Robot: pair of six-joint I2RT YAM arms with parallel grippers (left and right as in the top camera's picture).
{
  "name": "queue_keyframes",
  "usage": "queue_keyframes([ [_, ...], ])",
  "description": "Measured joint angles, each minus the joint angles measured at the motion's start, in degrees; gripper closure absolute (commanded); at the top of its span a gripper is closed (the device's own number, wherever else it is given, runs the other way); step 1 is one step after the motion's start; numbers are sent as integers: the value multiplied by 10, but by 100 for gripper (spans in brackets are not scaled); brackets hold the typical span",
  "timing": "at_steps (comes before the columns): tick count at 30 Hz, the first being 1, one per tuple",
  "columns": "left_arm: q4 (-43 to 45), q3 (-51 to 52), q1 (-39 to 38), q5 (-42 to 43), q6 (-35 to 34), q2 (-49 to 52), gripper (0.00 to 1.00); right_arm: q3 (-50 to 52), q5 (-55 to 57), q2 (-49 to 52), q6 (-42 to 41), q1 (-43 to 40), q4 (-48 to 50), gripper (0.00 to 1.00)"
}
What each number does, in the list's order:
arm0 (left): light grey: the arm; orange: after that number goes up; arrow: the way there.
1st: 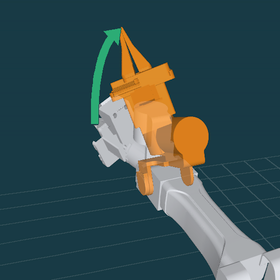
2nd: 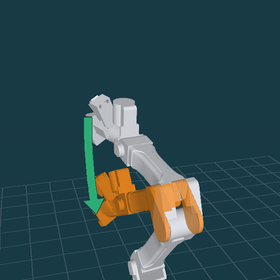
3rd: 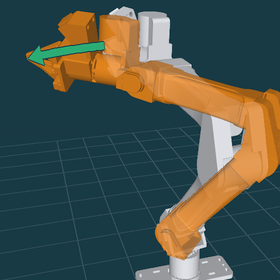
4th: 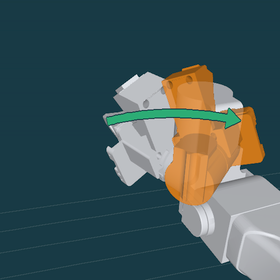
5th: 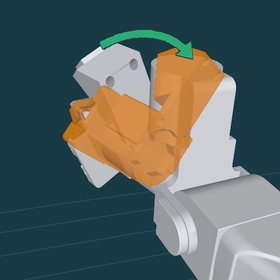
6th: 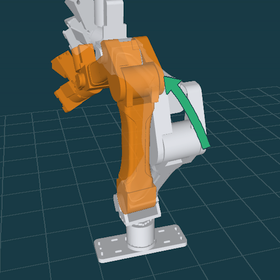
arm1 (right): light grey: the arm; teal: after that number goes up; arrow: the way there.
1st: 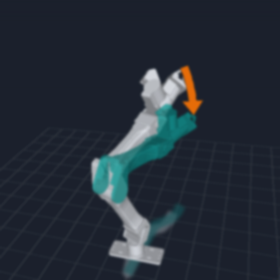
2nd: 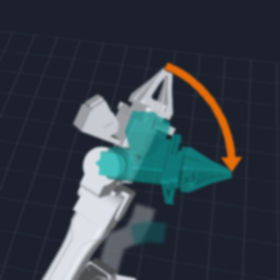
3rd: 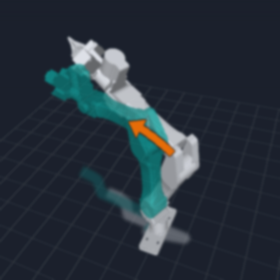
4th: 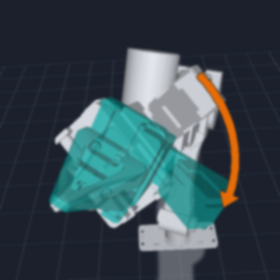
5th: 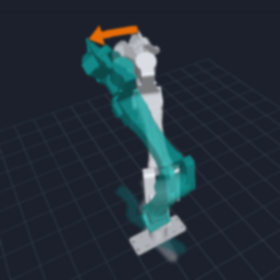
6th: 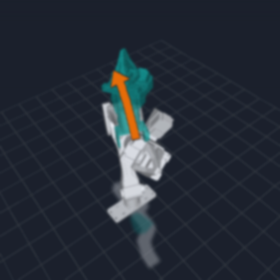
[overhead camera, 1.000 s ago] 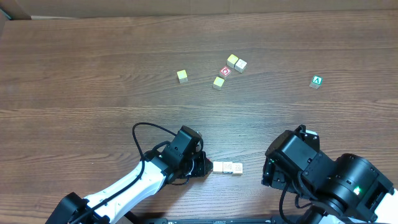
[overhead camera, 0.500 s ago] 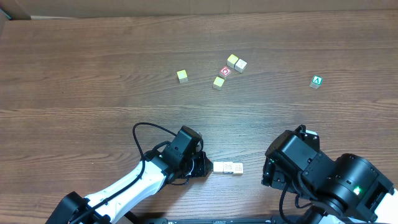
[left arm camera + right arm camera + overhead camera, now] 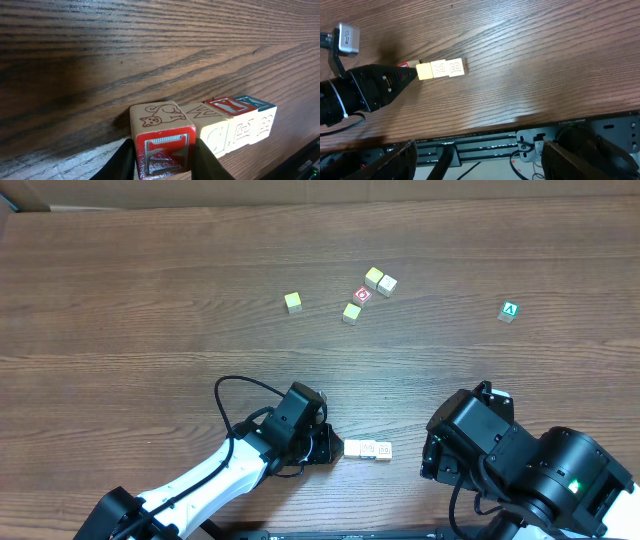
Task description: Flip 4 blocks
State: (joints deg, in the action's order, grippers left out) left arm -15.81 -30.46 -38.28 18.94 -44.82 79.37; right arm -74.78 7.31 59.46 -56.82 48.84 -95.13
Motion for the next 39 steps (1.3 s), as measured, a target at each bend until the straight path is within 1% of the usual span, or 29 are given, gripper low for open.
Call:
queue_keyframes([
  [1,0,0,0,0,0,0,70,0,0,0,0,0,0,20],
  [6,0,1,0,0,2,2,68,0,0,0,0,0,0,20],
  [9,0,1,0,0,2,3,66,0,0,0,0,0,0,20],
  [17,5,2,0,0,2,3,63,0,0,0,0,0,0,20],
  [26,22,2,0,0,3,3,64,0,0,0,0,0,0,20],
  [31,21,2,0,0,9,-9,62,0,0,0,0,0,0,19],
  [35,4,3,0,-1,16,-37,63,0,0,0,-6,0,0,19],
  [39,-25,3,0,-8,17,-42,62,0,0,0,-12,0,2,19],
])
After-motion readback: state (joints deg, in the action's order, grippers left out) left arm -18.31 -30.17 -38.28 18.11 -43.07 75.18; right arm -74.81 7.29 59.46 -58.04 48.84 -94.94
